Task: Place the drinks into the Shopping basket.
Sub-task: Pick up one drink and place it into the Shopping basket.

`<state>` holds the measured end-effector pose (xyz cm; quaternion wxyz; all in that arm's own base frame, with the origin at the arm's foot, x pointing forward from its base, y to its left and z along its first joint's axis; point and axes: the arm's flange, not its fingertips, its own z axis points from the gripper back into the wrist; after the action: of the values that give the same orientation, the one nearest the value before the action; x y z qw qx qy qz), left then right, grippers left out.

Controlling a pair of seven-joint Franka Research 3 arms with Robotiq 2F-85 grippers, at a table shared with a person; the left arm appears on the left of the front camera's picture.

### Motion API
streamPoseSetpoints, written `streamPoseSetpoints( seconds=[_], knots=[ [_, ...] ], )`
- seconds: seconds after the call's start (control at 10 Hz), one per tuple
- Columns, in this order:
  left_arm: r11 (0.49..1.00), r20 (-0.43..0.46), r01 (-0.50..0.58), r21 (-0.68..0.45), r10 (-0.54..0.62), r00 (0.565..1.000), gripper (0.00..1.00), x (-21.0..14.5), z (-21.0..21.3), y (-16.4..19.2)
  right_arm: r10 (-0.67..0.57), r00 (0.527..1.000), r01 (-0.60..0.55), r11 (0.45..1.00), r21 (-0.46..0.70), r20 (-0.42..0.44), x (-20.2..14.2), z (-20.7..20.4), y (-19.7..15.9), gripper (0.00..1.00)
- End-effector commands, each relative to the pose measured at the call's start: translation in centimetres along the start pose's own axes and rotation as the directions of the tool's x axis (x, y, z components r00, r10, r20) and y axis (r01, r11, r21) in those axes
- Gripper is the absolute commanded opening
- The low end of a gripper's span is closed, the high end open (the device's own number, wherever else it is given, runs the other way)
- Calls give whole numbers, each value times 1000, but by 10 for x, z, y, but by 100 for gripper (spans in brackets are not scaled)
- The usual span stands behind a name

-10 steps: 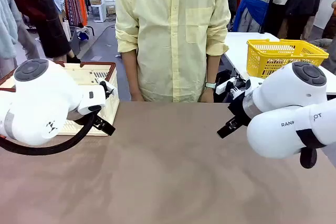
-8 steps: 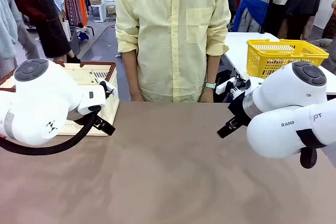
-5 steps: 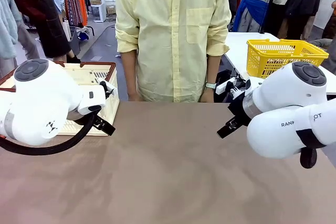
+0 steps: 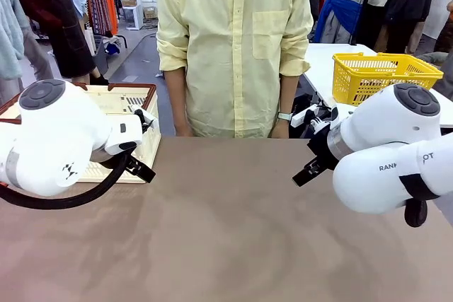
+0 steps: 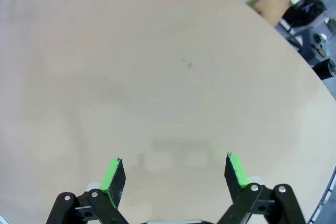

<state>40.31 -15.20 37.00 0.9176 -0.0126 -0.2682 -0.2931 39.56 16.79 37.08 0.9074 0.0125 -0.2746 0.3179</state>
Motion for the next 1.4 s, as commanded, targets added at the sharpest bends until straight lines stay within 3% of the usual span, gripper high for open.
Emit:
streamPoseSetpoints(
  seconds=[0.0,0.2,0.3,0.4,0.5,0.6,0.8,1.0,1.1,1.3],
  knots=[
    [1000,0,1,0,-1,1000,100,0,0,0,0,1000,0,1000,0,0,0,0,0,100],
    [1000,0,0,0,0,1000,100,0,0,0,0,1000,0,1000,0,0,0,0,0,100],
    [999,-66,14,-50,-17,998,100,-4,25,-1,28,998,-26,999,22,-62,-10,16,4,100],
    [981,-150,-71,-179,44,988,100,-6,63,-7,3,996,11,990,142,-94,-22,43,3,100],
    [952,-223,-256,-169,216,951,100,-3,90,-10,-175,972,209,949,235,-157,-23,74,-5,100],
    [910,-215,-340,-237,292,932,100,-4,118,-8,-440,864,495,830,255,-245,-21,108,-16,100],
    [767,-193,-434,-473,391,900,100,-12,180,25,-462,850,523,680,514,-253,-49,177,-50,100],
    [646,-179,-518,-560,516,838,100,-36,221,84,-538,800,562,519,644,-265,-94,225,-99,100],
    [601,-150,-545,-584,580,800,100,-60,238,118,-607,758,572,440,692,-240,-128,241,-127,100],
    [462,-139,-626,-629,725,675,100,-128,249,193,-761,614,601,278,749,-210,-212,254,-176,100]
  ],
)
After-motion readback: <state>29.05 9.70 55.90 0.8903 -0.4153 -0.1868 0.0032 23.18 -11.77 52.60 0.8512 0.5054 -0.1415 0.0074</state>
